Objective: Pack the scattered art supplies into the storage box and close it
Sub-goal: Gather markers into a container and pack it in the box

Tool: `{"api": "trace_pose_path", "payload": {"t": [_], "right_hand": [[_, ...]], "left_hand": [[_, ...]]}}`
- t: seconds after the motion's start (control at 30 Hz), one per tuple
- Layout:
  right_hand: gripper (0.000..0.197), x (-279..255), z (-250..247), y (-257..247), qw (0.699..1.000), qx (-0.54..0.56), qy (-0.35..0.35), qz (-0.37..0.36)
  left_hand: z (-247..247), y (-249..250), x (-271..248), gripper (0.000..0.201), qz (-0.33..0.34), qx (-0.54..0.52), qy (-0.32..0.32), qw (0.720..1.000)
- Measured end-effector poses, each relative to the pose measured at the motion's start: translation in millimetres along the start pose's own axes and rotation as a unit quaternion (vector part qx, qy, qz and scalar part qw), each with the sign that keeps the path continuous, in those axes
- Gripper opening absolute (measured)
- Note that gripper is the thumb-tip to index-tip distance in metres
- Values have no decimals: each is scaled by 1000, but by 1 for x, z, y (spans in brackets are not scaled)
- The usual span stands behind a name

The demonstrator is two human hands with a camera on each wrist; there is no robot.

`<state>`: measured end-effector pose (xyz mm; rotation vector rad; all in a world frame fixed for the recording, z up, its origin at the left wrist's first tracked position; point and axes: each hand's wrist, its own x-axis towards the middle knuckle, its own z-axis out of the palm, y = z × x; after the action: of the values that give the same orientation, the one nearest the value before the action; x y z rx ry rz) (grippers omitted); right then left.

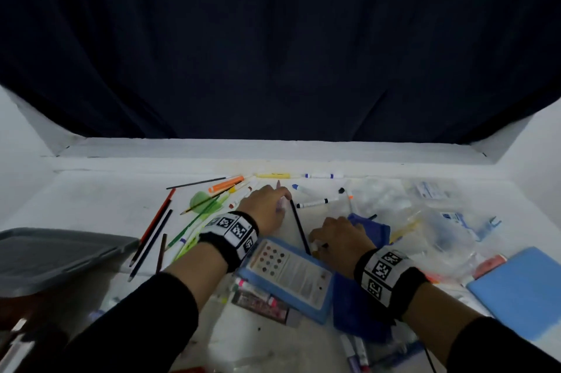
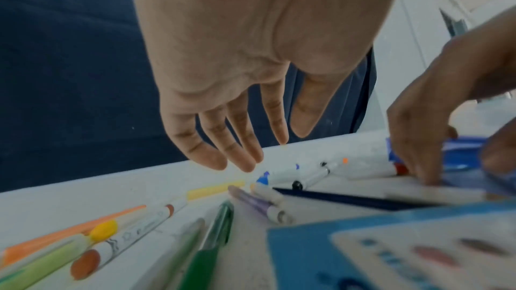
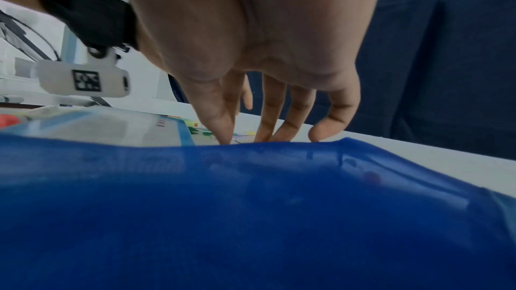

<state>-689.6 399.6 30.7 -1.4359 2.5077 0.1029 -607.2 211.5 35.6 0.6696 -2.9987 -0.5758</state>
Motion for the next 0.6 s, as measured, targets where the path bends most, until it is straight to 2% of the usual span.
{"api": "trace_pose_path", "payload": {"t": [0.13, 0.23, 0.47, 0.53, 0.6], "right_hand": [[30, 13, 7, 2, 999, -33, -18, -21], [30, 18, 11, 2, 999, -46, -10, -22], [31, 25, 8, 2, 997, -69, 7, -12], [37, 27, 7, 4, 998, -67, 16, 1], [35, 27, 3, 5, 997, -51, 53, 9]], "left_hand": [[9, -3, 43, 29, -16, 61, -57, 996], [12, -6, 62, 19, -29, 77, -81, 993], [8, -3, 75, 3, -37, 63, -67, 995], [4, -2, 73, 6, -32, 41, -60, 997], [-4, -1, 65, 9, -29, 11, -39, 999]]}}
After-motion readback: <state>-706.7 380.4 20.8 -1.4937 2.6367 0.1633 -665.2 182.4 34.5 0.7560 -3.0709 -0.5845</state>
